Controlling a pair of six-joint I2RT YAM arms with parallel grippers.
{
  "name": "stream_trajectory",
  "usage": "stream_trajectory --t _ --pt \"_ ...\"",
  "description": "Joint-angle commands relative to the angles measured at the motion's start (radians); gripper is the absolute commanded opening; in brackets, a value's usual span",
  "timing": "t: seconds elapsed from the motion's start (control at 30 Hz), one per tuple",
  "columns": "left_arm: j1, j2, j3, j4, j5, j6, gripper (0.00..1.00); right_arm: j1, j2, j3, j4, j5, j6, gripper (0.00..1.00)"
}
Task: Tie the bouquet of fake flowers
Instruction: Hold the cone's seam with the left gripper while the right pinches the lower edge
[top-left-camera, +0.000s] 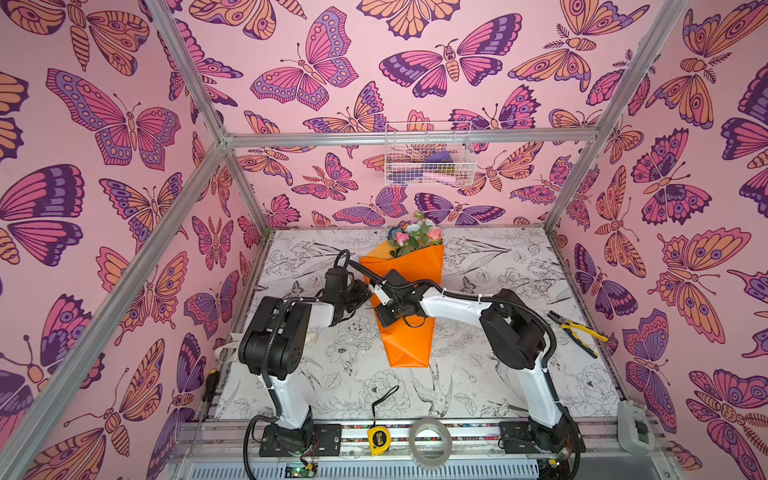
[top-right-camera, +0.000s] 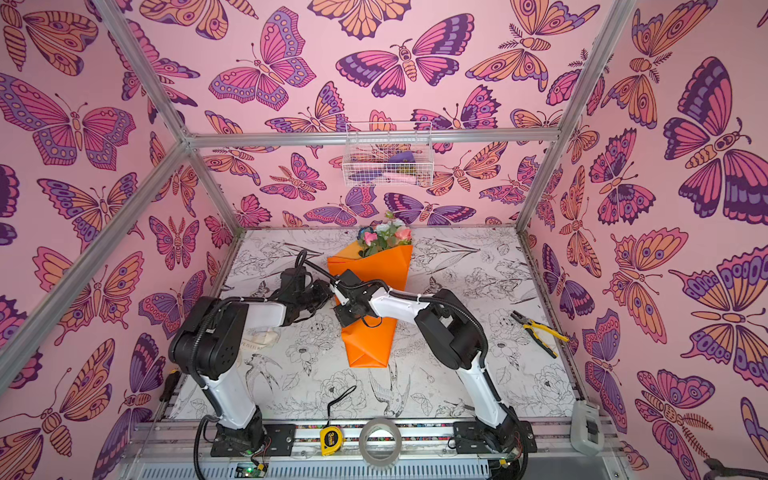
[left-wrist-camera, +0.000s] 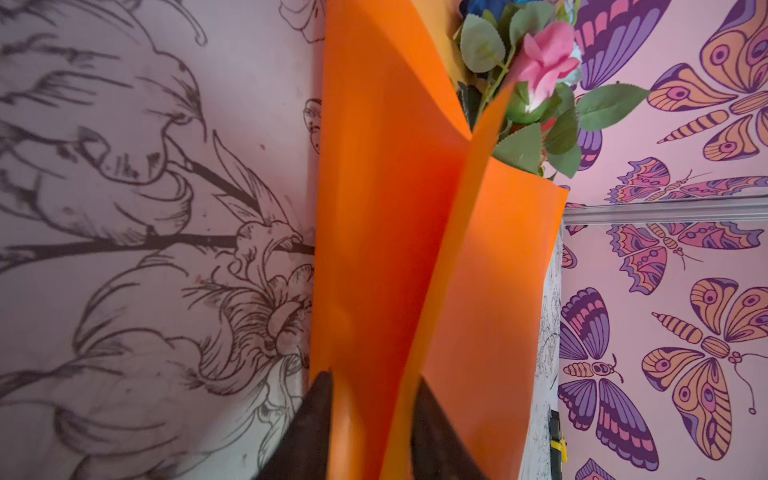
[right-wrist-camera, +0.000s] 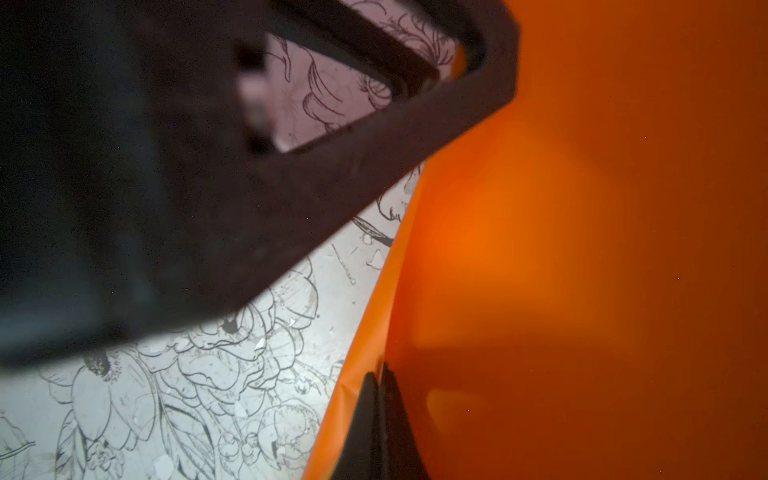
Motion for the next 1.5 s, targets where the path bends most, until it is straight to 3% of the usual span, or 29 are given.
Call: stream_trajectory --t 0.0,0.13,0.37,0.5,0.6,0.97,1.47 --pt "0.012 0.040 0.033 0.010 0.015 0.032 0.19 -0.001 0.020 0.030 0.004 -0.017 0.000 0.00" --pt "0.019 0.079 0.068 0.004 0.023 0.059 0.00 -0.001 0.004 0.018 0.011 -0.034 0.011 0.06" --pt "0.034 0.113 0.095 0.003 0.030 0.064 0.00 -0.001 -0.046 -0.025 0.031 -0.072 0.038 0.25" --pt "0.044 0.119 0.110 -0.010 0.042 0.079 0.00 -0.002 -0.108 -0.059 0.032 -0.094 0.071 0.30" --pt "0.047 0.129 0.118 -0.014 0.049 0.083 0.00 -0.010 -0.160 -0.095 0.038 -0.111 0.123 0.31" --pt "0.049 0.126 0.112 -0.005 0.065 0.088 0.00 -0.030 -0.228 -0.270 0.122 -0.247 0.350 0.16" --pt "0.064 0.132 0.096 0.006 0.056 0.111 0.00 -0.031 -0.308 -0.553 0.176 -0.229 0.444 0.13"
